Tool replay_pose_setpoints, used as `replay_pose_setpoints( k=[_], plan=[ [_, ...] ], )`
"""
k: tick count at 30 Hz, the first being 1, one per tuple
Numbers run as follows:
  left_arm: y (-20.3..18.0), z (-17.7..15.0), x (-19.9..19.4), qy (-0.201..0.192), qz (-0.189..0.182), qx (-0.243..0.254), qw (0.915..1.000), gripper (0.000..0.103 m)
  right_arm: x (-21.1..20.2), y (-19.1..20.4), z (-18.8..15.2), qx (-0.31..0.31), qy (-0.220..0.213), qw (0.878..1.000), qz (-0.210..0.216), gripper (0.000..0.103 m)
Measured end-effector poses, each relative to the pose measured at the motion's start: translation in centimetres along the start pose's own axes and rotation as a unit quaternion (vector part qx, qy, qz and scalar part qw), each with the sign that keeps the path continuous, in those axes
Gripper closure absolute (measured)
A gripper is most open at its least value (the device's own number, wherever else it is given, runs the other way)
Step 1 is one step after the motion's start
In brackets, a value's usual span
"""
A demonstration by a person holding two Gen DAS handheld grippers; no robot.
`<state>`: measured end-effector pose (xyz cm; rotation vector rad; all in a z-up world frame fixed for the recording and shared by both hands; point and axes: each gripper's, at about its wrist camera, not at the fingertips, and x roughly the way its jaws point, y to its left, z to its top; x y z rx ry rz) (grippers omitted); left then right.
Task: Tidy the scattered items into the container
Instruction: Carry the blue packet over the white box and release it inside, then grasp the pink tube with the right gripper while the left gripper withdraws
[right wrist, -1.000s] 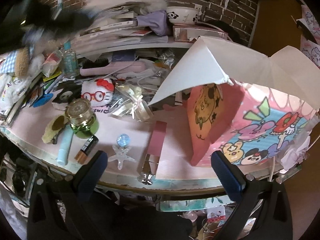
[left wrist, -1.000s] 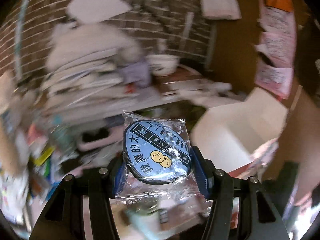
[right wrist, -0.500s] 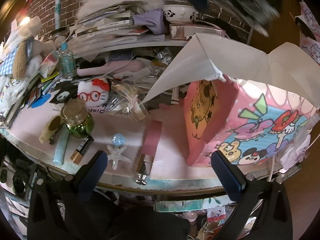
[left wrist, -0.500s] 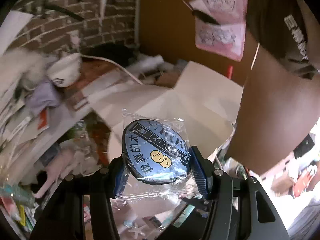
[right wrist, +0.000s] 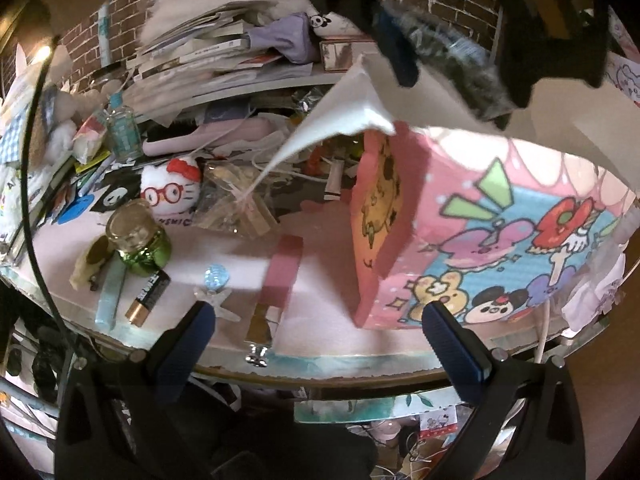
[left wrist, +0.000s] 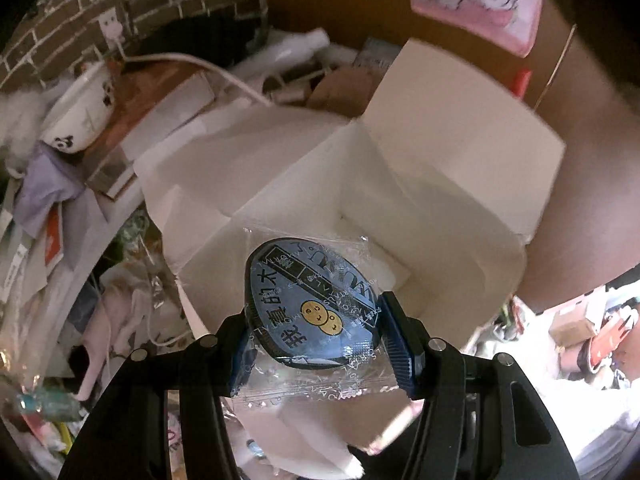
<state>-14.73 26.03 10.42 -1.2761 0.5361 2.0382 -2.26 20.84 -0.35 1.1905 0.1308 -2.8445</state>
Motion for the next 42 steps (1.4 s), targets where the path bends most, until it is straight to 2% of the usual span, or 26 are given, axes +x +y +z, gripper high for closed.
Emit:
replay_pose_setpoints(
  k=[5, 7, 11, 14, 16, 21, 24, 29, 33, 37, 42],
  plan=[
    [0.3, 0.4, 2.4, 0.036, 0.026, -0.002, 0.999, 0.051, 0.1, -0.5, 0.0, 0.006, 0.001, 1.0, 0.002, 0.0],
    [0.2, 0.6, 2.9, 0.042, 0.02, -0.003, 0.9989, 0.051, 0.0, -0.6, 0.0, 0.007, -0.001, 1.0, 0.003, 0.0],
    [-0.7, 0.6, 3.1, 0.041, 0.035, 0.014, 0.9985, 0.049, 0.0, -0.8, 0.0, 0.01, 0.0, 1.0, 0.003, 0.0],
    [-1.1, 0.4, 2.7, 0.037, 0.034, 0.015, 0.9986, 0.042, 0.0, -0.9, -0.1, 0.012, -0.001, 1.0, 0.002, 0.0],
    [-1.0, 0.3, 1.8, 0.021, 0.037, 0.009, 0.999, 0.025, 0.0, -0.9, -0.2, 0.012, 0.0, 1.0, 0.003, 0.0],
    [-1.4, -0.7, -2.2, -0.044, 0.018, 0.014, 0.9988, 0.013, 0.0, -0.9, -0.3, 0.013, -0.001, 1.0, 0.005, 0.0],
    [-1.7, -1.7, -4.5, -0.093, 0.021, 0.019, 0.9952, 0.012, -0.3, -1.0, -0.4, 0.015, -0.013, 1.0, 0.01, 0.0],
    [-0.4, -5.1, -8.6, -0.166, 0.05, -0.016, 0.9847, 0.012, -0.5, -0.4, -0.7, -0.003, -0.02, 1.0, 0.016, 0.0],
    [1.5, -9.0, -10.0, -0.204, 0.102, -0.064, 0.9716, 0.011, 0.0, -0.2, -1.1, -0.005, -0.012, 1.0, 0.016, 0.0],
    [3.3, -14.0, -10.3, -0.218, 0.156, -0.111, 0.9569, 0.011, 0.5, 0.2, -1.8, -0.015, -0.007, 1.0, 0.012, 0.0],
    [4.5, -19.5, -9.7, -0.229, 0.199, -0.152, 0.9407, 0.011, 0.2, 0.4, -2.1, 0.0, -0.027, 0.999, 0.045, 0.002]
  ],
)
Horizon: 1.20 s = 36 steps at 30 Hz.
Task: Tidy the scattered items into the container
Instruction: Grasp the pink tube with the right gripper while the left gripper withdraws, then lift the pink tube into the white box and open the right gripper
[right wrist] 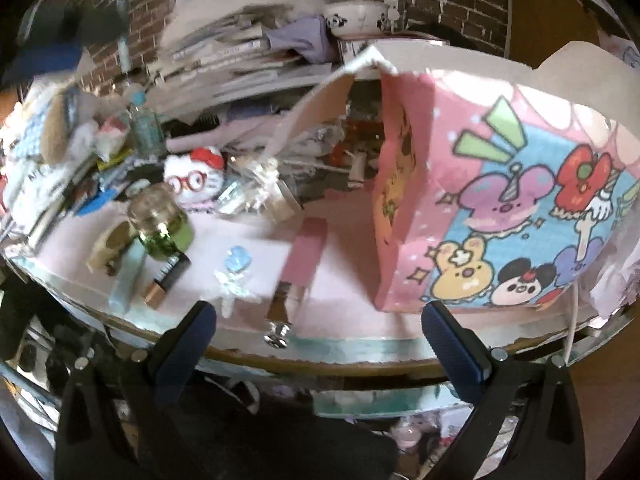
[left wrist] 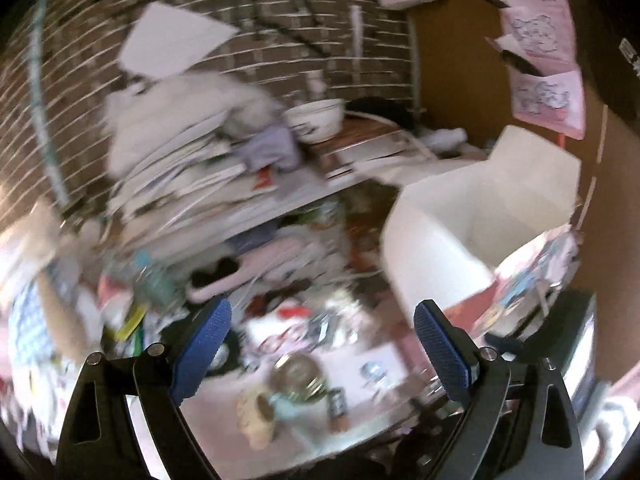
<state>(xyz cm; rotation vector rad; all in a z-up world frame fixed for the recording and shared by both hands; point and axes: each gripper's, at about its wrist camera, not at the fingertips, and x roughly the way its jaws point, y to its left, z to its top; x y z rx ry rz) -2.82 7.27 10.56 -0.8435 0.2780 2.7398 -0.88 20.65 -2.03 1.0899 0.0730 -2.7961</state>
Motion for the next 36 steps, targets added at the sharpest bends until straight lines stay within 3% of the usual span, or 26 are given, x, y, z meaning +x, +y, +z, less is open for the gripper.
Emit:
replay_pose_setpoints(
  k=[1, 3, 6, 8, 11, 21, 26, 32, 36],
  plan=[
    [0.7, -0.9, 0.0, 0.001, 0.009, -0.012, 0.9999, 0.011, 0.0, 0.1, 0.0, 0.0, -0.003, 1.0, 0.0, 0.005],
    [1.6, -2.1, 0.2, 0.003, 0.021, -0.033, 0.9992, 0.011, 0.2, 0.4, 0.0, -0.004, 0.001, 1.0, -0.001, 0.028],
    [3.0, -4.0, 0.6, 0.01, 0.037, -0.056, 0.9977, 0.011, 1.0, 0.9, -0.2, -0.006, 0.014, 1.0, 0.0, 0.044],
    [3.4, -4.9, 0.7, 0.008, 0.026, -0.063, 0.9977, 0.011, 1.5, 1.3, -0.4, -0.009, 0.021, 1.0, -0.002, 0.049],
    [3.8, -5.7, 1.3, 0.009, 0.006, -0.074, 0.9972, 0.011, 1.8, 1.6, -0.5, -0.009, 0.02, 1.0, -0.001, 0.067],
    [4.1, -7.0, 3.3, 0.036, 0.027, -0.081, 0.9958, 0.011, 3.2, 1.8, 0.8, 0.003, 0.014, 1.0, -0.011, 0.071],
    [4.2, -7.4, 3.5, 0.039, 0.019, -0.086, 0.9953, 0.011, 3.8, 1.9, 1.2, 0.004, 0.009, 1.0, -0.021, 0.071],
    [4.2, -7.6, 3.5, 0.038, 0.016, -0.089, 0.9952, 0.011, 4.0, 1.6, 1.2, 0.013, 0.001, 1.0, -0.009, 0.088],
    [4.2, -7.5, 3.3, 0.032, 0.013, -0.094, 0.995, 0.011, 4.0, 1.3, 1.1, 0.019, -0.001, 1.0, -0.006, 0.088]
  ],
)
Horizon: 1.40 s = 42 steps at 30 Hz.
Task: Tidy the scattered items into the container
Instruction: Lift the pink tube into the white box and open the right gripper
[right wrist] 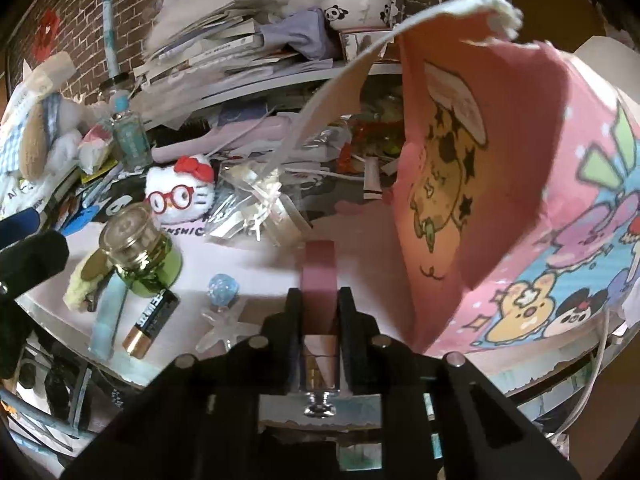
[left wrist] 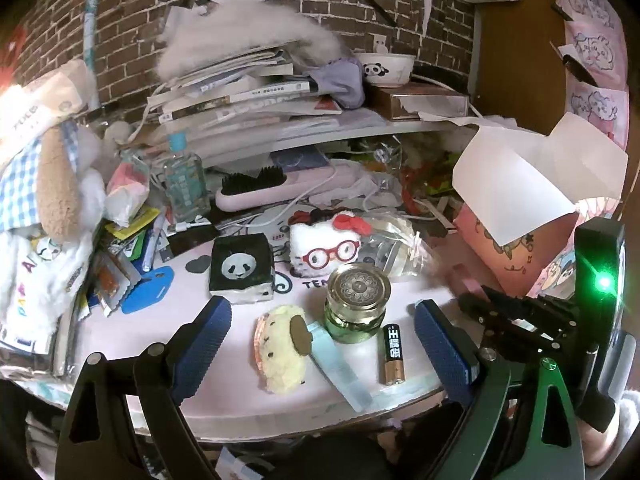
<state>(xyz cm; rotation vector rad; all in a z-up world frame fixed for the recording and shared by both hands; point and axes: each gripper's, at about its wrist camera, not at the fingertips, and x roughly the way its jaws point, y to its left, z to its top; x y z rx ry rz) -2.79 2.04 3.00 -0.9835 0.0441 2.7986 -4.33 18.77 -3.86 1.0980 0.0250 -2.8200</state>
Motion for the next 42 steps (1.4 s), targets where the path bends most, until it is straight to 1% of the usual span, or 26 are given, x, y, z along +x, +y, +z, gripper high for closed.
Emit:
replay_pose_setpoints(
  k=[4, 8, 11, 20, 28, 31, 32, 37, 42],
  plan=[
    [-0.2, 0.0, -0.1, -0.002, -0.002, -0.001, 1.0, 0.011, -0.3, -0.1, 0.0, 0.001, -0.011, 1.0, -0.003, 0.088],
    [-0.3, 0.0, -0.1, -0.003, -0.003, -0.004, 1.0, 0.011, 0.2, -0.2, 0.1, 0.003, -0.003, 1.0, -0.002, 0.088],
    [-0.4, 0.0, -0.1, -0.003, -0.004, -0.003, 1.0, 0.011, 0.3, -0.1, 0.1, 0.0, -0.005, 1.0, -0.009, 0.088],
    [-0.5, -0.1, 0.0, 0.0, -0.004, -0.004, 1.0, 0.011, 0.9, 0.0, 0.2, -0.009, -0.023, 1.0, -0.012, 0.088],
    [-0.5, -0.3, -0.1, -0.002, -0.006, -0.008, 0.9999, 0.011, -0.3, -0.2, -0.2, -0.007, -0.044, 0.999, 0.005, 0.088],
    [-0.3, -0.4, -0.1, -0.003, -0.007, -0.01, 0.9999, 0.011, -0.2, -0.5, -0.3, 0.0, -0.029, 0.999, 0.022, 0.088],
    [-0.2, -0.4, -0.2, -0.003, -0.007, -0.01, 0.9999, 0.011, -0.1, -0.5, -0.4, 0.0, -0.027, 0.999, 0.022, 0.088],
    [0.0, -0.4, -0.5, -0.006, -0.009, -0.012, 0.9999, 0.011, 0.0, -0.2, -0.9, -0.008, -0.033, 0.999, 0.018, 0.088],
    [0.2, -0.4, -0.5, -0.007, -0.01, -0.013, 0.9998, 0.011, -0.1, 0.3, -1.3, -0.027, -0.046, 0.999, 0.0, 0.088]
  ],
)
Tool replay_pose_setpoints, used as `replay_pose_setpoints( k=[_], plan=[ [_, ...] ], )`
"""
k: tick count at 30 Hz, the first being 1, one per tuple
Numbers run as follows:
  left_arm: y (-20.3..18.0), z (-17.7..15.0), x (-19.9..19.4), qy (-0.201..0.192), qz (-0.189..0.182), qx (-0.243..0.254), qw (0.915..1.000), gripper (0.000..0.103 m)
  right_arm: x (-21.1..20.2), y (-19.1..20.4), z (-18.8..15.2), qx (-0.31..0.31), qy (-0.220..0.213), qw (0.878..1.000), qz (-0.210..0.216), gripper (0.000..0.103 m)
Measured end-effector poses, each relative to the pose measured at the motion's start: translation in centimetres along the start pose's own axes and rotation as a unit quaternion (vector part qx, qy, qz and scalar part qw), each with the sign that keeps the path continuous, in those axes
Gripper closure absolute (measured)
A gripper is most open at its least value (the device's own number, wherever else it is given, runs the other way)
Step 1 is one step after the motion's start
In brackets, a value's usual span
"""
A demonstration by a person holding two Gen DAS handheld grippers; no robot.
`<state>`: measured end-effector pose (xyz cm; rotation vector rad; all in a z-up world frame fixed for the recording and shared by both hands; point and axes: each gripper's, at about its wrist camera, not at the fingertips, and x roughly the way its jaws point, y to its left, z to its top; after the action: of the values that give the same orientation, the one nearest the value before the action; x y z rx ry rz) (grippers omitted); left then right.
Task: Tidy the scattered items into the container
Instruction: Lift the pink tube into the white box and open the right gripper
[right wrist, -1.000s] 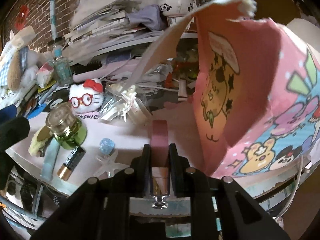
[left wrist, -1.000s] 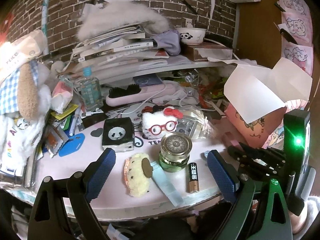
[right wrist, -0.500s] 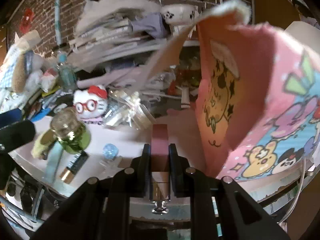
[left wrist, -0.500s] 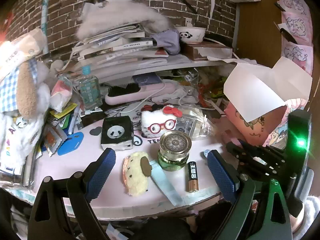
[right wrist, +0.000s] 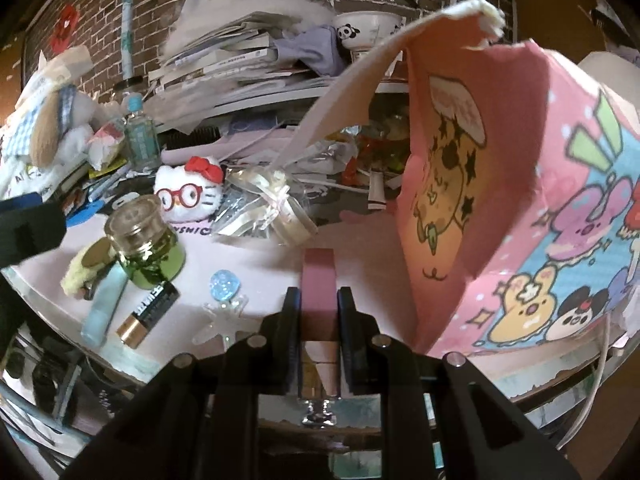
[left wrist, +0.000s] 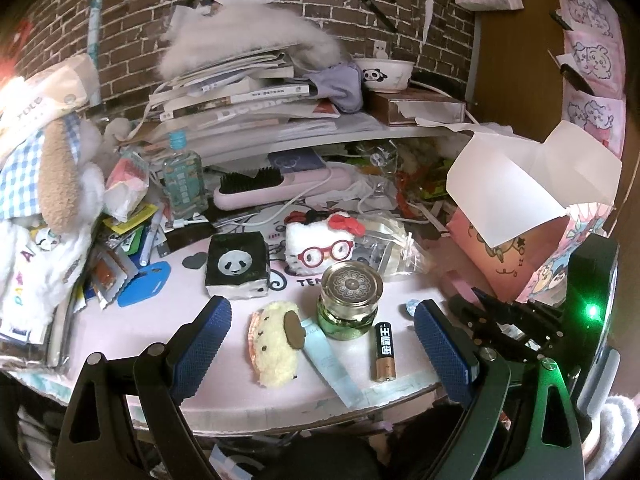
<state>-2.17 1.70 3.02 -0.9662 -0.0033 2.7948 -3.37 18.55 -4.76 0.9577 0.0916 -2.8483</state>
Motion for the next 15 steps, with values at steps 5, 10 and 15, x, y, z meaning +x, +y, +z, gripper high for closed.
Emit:
replay_pose_setpoints(
  k=[5, 10, 15],
  plan=[
    [0.0, 0.0, 0.0, 0.0, 0.001, 0.0, 1.0, 0.011, -0.4, -0.2, -0.3, 0.004, -0.01, 1.0, 0.01, 0.088],
    [0.1, 0.0, -0.3, -0.002, 0.003, -0.001, 1.0, 0.011, -2.4, 0.2, 0.0, -0.009, -0.027, 0.999, 0.03, 0.088],
    [0.4, -0.1, -1.4, -0.012, 0.002, -0.004, 0.9999, 0.011, -5.2, 0.3, 0.9, -0.021, -0.033, 0.998, 0.056, 0.088]
  ],
)
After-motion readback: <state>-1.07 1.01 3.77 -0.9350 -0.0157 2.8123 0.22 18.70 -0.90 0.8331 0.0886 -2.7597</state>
